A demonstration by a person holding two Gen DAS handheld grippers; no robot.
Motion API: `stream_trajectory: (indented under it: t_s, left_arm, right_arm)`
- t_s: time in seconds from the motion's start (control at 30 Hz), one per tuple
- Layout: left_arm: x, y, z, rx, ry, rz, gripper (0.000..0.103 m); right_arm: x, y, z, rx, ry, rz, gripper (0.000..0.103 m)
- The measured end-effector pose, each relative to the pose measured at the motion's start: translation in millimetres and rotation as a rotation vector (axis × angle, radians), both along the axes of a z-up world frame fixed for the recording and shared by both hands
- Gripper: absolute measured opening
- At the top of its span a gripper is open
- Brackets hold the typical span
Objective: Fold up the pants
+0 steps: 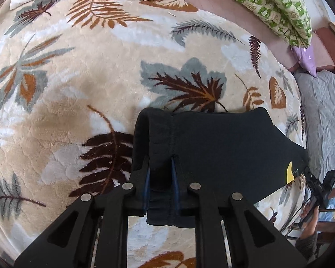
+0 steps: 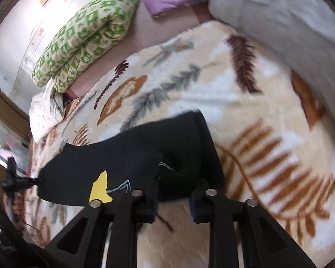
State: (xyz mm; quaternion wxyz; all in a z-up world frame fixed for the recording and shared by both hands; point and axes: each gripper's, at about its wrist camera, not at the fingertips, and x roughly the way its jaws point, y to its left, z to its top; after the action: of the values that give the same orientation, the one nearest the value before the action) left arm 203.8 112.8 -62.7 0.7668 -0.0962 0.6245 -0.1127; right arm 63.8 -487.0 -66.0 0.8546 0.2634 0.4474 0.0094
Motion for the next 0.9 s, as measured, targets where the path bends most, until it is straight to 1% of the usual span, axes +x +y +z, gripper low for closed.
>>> stream_trajectory:
  t_s: [0.07, 0.1, 0.13, 0.17, 0.23, 0.3, 0.33, 0.37, 0.4, 0.43, 0.47, 0.5, 0.6, 0.67, 0.7, 0.73, 0.77, 0.8, 0.87, 0.9]
  left_arm:
    - [2, -2, 0, 0.009, -0.002, -0.004, 0.014]
    - [3, -3, 0, 0.016, -0.002, -0.008, 0.014]
    - [4, -5, -1, 0.023, -0.002, -0.007, 0.014]
    - [4, -4, -2, 0.021, 0.003, -0.003, 0.014]
    - [4, -4, -3, 0.018, 0.004, 0.001, 0.014]
    - [5, -4, -4, 0.017, 0.009, 0.002, 0.014]
    - [5, -4, -5, 0.017, 0.013, 0.004, 0.014]
    - [6, -4, -5, 0.019, 0.015, 0.003, 0.014]
    - [7, -4, -5, 0.023, 0.013, -0.001, 0.014]
    - [7, -5, -5, 0.029, 0.011, -0.005, 0.014]
    - [8, -6, -6, 0.037, 0.011, -0.007, 0.014]
    - [9, -6, -7, 0.042, 0.011, -0.007, 0.014]
    - [11, -6, -12, 0.052, 0.012, -0.005, 0.015]
    - [10, -6, -11, 0.048, 0.009, -0.009, 0.015]
    - [9, -4, -9, 0.035, 0.014, -0.019, 0.015]
    - [8, -3, -7, 0.023, 0.019, -0.028, 0.016]
    - [7, 1, -5, 0.010, 0.032, -0.028, 0.020]
    - [5, 5, -2, -0.027, 0.049, -0.026, 0.022]
    - [0, 12, 5, -0.065, 0.059, -0.021, 0.025]
    - [-3, 16, 10, -0.067, 0.055, -0.018, 0.025]
  right_arm:
    - [-7, -13, 6, 0.073, -0.023, -0.044, 0.031]
    - [-8, -18, 9, 0.091, -0.042, -0.070, 0.031]
    - [-8, -23, 12, 0.110, -0.061, -0.098, 0.035]
    - [-6, -28, 15, 0.124, -0.070, -0.120, 0.041]
    - [5, -32, 16, 0.127, -0.068, -0.142, 0.044]
    - [22, -26, 10, 0.095, -0.018, -0.123, 0.044]
    - [30, -21, 7, 0.061, 0.014, -0.112, 0.044]
    - [37, -16, 4, 0.001, 0.048, -0.113, 0.044]
    - [40, -11, 2, -0.040, 0.055, -0.099, 0.042]
    - [42, -8, 1, -0.058, 0.060, -0.077, 0.029]
    - [45, -5, 0, -0.089, 0.071, -0.063, 0.013]
    - [45, -4, 0, -0.111, 0.072, -0.065, 0.013]
    - [48, -15, -9, -0.110, 0.095, -0.111, 0.013]
    - [48, -23, -20, -0.060, 0.113, -0.135, 0.013]
    - [47, -23, -21, -0.058, 0.111, -0.141, 0.014]
    - [46, -21, -19, -0.074, 0.101, -0.138, 0.015]
    - [46, -18, -16, -0.084, 0.096, -0.128, 0.022]
    - [46, -17, -13, -0.082, 0.103, -0.122, 0.023]
    - [42, -18, -4, -0.054, 0.103, -0.130, 0.023]
    - [39, -20, 4, -0.034, 0.083, -0.138, 0.023]
